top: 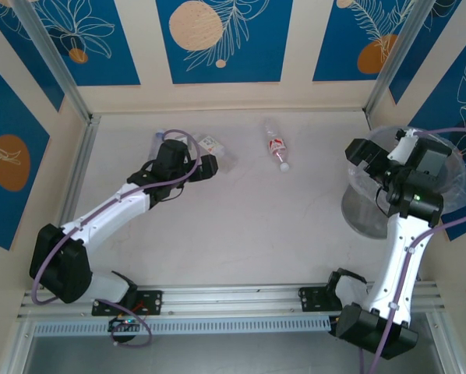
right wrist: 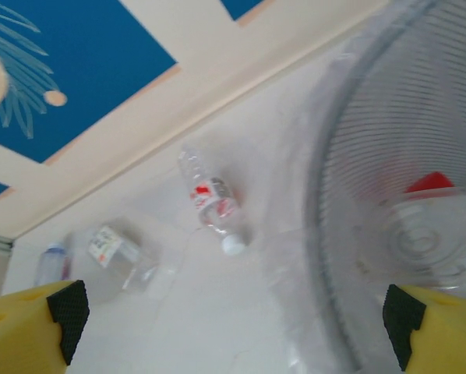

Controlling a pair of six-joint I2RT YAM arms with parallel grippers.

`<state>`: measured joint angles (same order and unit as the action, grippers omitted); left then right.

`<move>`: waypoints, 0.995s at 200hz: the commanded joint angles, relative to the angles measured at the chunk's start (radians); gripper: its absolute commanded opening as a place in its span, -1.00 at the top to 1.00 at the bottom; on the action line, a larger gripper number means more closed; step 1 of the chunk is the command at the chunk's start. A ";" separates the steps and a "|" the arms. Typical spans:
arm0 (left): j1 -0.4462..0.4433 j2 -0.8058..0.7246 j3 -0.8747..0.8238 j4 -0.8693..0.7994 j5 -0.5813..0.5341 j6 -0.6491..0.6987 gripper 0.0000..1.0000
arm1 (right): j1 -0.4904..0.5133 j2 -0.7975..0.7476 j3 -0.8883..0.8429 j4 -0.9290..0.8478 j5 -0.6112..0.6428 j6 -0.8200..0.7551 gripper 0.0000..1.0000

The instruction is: Put the plastic bottles in the bin

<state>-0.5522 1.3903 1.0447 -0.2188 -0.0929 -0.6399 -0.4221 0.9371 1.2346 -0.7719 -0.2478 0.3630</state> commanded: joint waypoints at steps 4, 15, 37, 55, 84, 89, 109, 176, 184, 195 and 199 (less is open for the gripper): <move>0.004 -0.031 -0.002 -0.081 -0.125 -0.060 -0.98 | 0.058 -0.034 0.011 0.004 -0.071 0.075 -0.98; 0.011 -0.034 -0.007 -0.102 -0.142 -0.072 -0.99 | 0.094 -0.040 -0.003 0.023 -0.080 0.093 -0.98; 0.027 -0.038 -0.009 -0.128 -0.146 -0.078 -0.98 | 0.205 -0.033 -0.018 0.038 -0.029 0.098 -0.98; 0.050 -0.033 -0.005 -0.142 -0.123 -0.069 -0.99 | 0.301 -0.019 -0.024 0.047 0.043 0.094 -0.98; 0.099 -0.015 0.033 -0.195 -0.094 0.009 -0.99 | 0.406 0.010 -0.032 0.075 0.081 0.105 -0.98; 0.105 -0.008 0.048 -0.221 -0.108 0.024 -0.98 | 0.421 0.015 -0.035 0.080 0.086 0.108 -0.98; 0.138 0.015 0.083 -0.270 -0.133 0.079 -0.99 | 0.474 0.027 -0.054 0.103 0.092 0.113 -0.98; 0.325 0.132 0.169 -0.341 -0.090 0.187 -0.99 | 0.741 0.087 -0.155 0.250 0.383 0.139 -0.98; 0.341 0.151 0.181 -0.350 -0.075 0.197 -0.98 | 0.769 0.106 -0.153 0.250 0.429 0.128 -0.99; 0.365 0.175 0.190 -0.350 -0.045 0.210 -0.99 | 0.804 0.133 -0.154 0.252 0.476 0.118 -1.00; 0.372 0.185 0.195 -0.351 -0.032 0.217 -0.99 | 0.811 0.139 -0.155 0.253 0.482 0.113 -1.00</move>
<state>-0.2237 1.5276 1.1938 -0.5171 -0.1879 -0.4835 0.3302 1.0370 1.0843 -0.5636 0.0677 0.4934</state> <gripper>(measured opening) 0.992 0.998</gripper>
